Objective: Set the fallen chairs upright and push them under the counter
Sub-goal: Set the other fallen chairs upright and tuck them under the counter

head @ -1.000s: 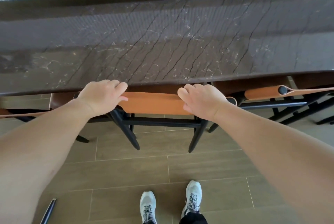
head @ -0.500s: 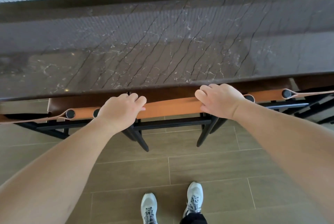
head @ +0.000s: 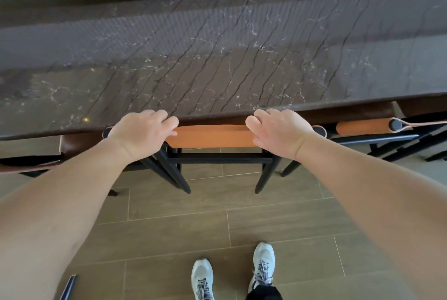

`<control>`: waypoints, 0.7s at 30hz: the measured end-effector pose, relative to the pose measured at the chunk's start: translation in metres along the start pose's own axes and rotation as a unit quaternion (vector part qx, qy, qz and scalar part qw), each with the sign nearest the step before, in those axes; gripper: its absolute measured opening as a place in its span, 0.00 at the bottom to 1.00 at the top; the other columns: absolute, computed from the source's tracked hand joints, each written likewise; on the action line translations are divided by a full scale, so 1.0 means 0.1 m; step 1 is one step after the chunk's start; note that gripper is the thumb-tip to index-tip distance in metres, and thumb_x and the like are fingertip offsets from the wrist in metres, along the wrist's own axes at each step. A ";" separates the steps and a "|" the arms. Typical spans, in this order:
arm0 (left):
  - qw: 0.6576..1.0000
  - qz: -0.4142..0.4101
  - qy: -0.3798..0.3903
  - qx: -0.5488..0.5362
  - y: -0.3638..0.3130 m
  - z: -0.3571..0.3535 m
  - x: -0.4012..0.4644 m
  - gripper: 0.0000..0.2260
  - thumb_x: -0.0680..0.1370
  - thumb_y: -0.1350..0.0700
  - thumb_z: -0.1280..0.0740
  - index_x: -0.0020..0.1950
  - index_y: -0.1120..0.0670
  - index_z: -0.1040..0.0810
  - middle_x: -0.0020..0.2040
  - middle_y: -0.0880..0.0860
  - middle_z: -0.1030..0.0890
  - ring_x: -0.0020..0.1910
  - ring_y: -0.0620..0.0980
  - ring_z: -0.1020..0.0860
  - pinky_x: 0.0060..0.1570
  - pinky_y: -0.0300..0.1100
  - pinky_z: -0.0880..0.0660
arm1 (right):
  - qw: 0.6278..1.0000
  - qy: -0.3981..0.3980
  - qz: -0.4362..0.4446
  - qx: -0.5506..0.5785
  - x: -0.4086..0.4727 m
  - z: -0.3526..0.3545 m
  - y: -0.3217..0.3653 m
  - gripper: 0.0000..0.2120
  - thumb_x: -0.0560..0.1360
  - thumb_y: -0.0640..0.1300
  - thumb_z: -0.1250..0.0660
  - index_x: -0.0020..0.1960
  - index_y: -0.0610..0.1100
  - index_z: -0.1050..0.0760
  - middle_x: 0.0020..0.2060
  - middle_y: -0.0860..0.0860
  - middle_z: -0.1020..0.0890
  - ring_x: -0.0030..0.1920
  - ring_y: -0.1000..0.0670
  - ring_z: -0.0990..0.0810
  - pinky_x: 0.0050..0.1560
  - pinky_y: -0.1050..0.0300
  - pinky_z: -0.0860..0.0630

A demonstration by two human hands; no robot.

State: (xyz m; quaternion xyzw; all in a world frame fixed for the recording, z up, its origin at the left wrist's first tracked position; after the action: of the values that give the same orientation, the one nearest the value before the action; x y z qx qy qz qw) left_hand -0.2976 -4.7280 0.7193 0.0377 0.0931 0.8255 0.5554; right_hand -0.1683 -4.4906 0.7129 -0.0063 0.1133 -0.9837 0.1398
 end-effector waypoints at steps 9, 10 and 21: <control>0.999 0.027 0.021 -0.018 -0.39 -0.08 0.13 0.10 0.79 0.56 0.32 0.53 0.55 0.33 0.39 0.54 0.29 0.31 0.53 0.32 0.23 0.44 0.37 | 0.999 0.037 0.004 -0.003 -0.13 -0.15 -0.32 0.16 0.71 0.49 0.29 0.49 0.44 0.34 0.37 0.47 0.26 0.31 0.45 0.26 0.25 0.57 0.38; 0.999 0.032 0.026 -0.019 -0.43 -0.09 0.16 0.09 0.79 0.56 0.33 0.54 0.55 0.31 0.39 0.55 0.28 0.32 0.54 0.29 0.23 0.44 0.36 | 0.999 0.041 0.003 -0.007 -0.15 -0.17 -0.35 0.16 0.71 0.49 0.29 0.49 0.44 0.34 0.36 0.48 0.27 0.31 0.46 0.26 0.24 0.57 0.38; 0.999 0.030 0.023 -0.011 -0.35 -0.07 0.18 0.09 0.77 0.56 0.29 0.49 0.58 0.28 0.35 0.53 0.33 0.30 0.50 0.39 0.24 0.40 0.46 | 0.999 0.036 0.004 0.019 -0.09 -0.27 -0.28 0.10 0.76 0.48 0.35 0.51 0.43 0.32 0.38 0.48 0.32 0.34 0.45 0.30 0.27 0.52 0.32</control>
State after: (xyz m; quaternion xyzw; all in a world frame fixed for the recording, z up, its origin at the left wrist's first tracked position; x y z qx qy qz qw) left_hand -0.2740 -4.6999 0.7051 0.0157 0.0952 0.8434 0.5286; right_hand -0.1682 -4.4556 0.6932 0.0318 0.0996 -0.9847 0.1396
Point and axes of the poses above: each hand's wrist, its own x-axis towards the middle knuckle, its own z-axis out of the back of the hand, y = z × x, the point moved 5 cm from there along x, towards the middle knuckle
